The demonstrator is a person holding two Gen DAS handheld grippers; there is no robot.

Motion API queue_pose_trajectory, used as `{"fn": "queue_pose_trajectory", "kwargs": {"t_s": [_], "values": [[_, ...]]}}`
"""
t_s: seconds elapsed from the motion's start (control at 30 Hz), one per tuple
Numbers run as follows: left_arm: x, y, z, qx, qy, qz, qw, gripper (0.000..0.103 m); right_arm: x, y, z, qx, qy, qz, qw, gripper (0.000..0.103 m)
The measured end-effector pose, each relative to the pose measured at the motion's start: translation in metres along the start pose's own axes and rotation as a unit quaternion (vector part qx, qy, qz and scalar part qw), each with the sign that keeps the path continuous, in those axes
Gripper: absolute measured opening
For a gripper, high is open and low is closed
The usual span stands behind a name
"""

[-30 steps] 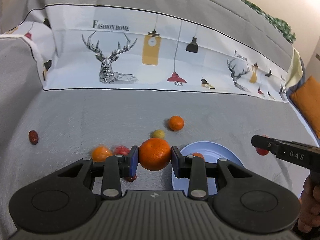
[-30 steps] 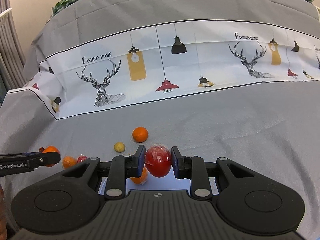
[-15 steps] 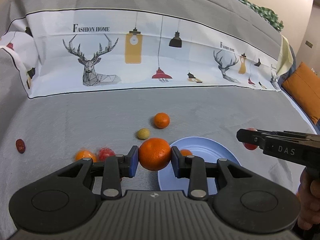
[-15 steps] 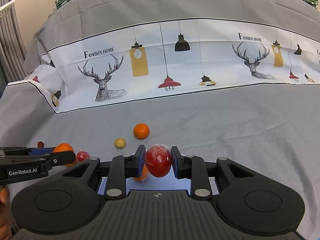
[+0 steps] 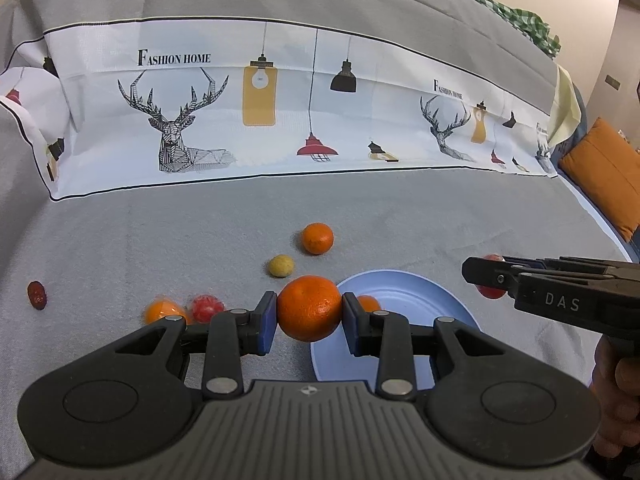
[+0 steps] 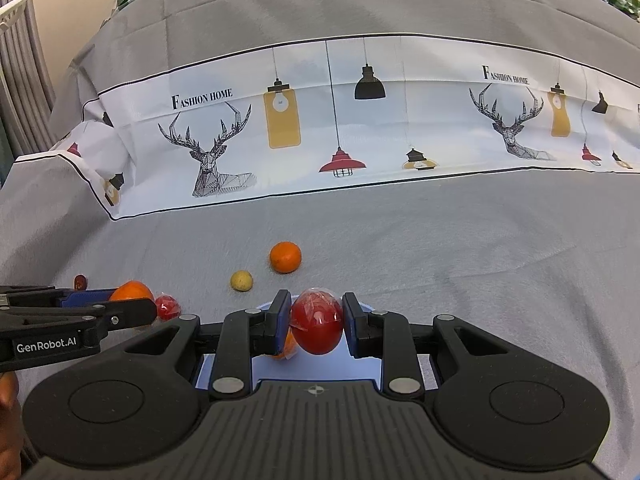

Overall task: Organize fruits
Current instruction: 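Lower the mandarin over the plate with the left tool while the right tool holds the red fruit above it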

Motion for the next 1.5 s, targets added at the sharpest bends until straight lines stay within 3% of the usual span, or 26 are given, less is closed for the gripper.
{"fn": "queue_pose_trajectory", "kwargs": {"t_s": [1.2,1.5], "values": [[-0.003,-0.001,0.007,-0.01,-0.018,-0.003,0.9998,0.038,-0.004,-0.003,-0.001,0.0,0.006,-0.005,1.0,0.029],[-0.015,-0.011,0.023,-0.043,-0.048,-0.042,0.9971,0.038,-0.007,-0.005,0.0,-0.002,0.008,-0.014,1.0,0.029]]}}
Point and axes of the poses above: each gripper's, at about its wrist camera, not at the fingertips, and y roughly against the way its jaws point, z to its right, x to its top, the point moved 4 cm from there along -y, roughly the way its jaws point, and after that the axes turned 11 degrees about x, right-handed, at the moved point
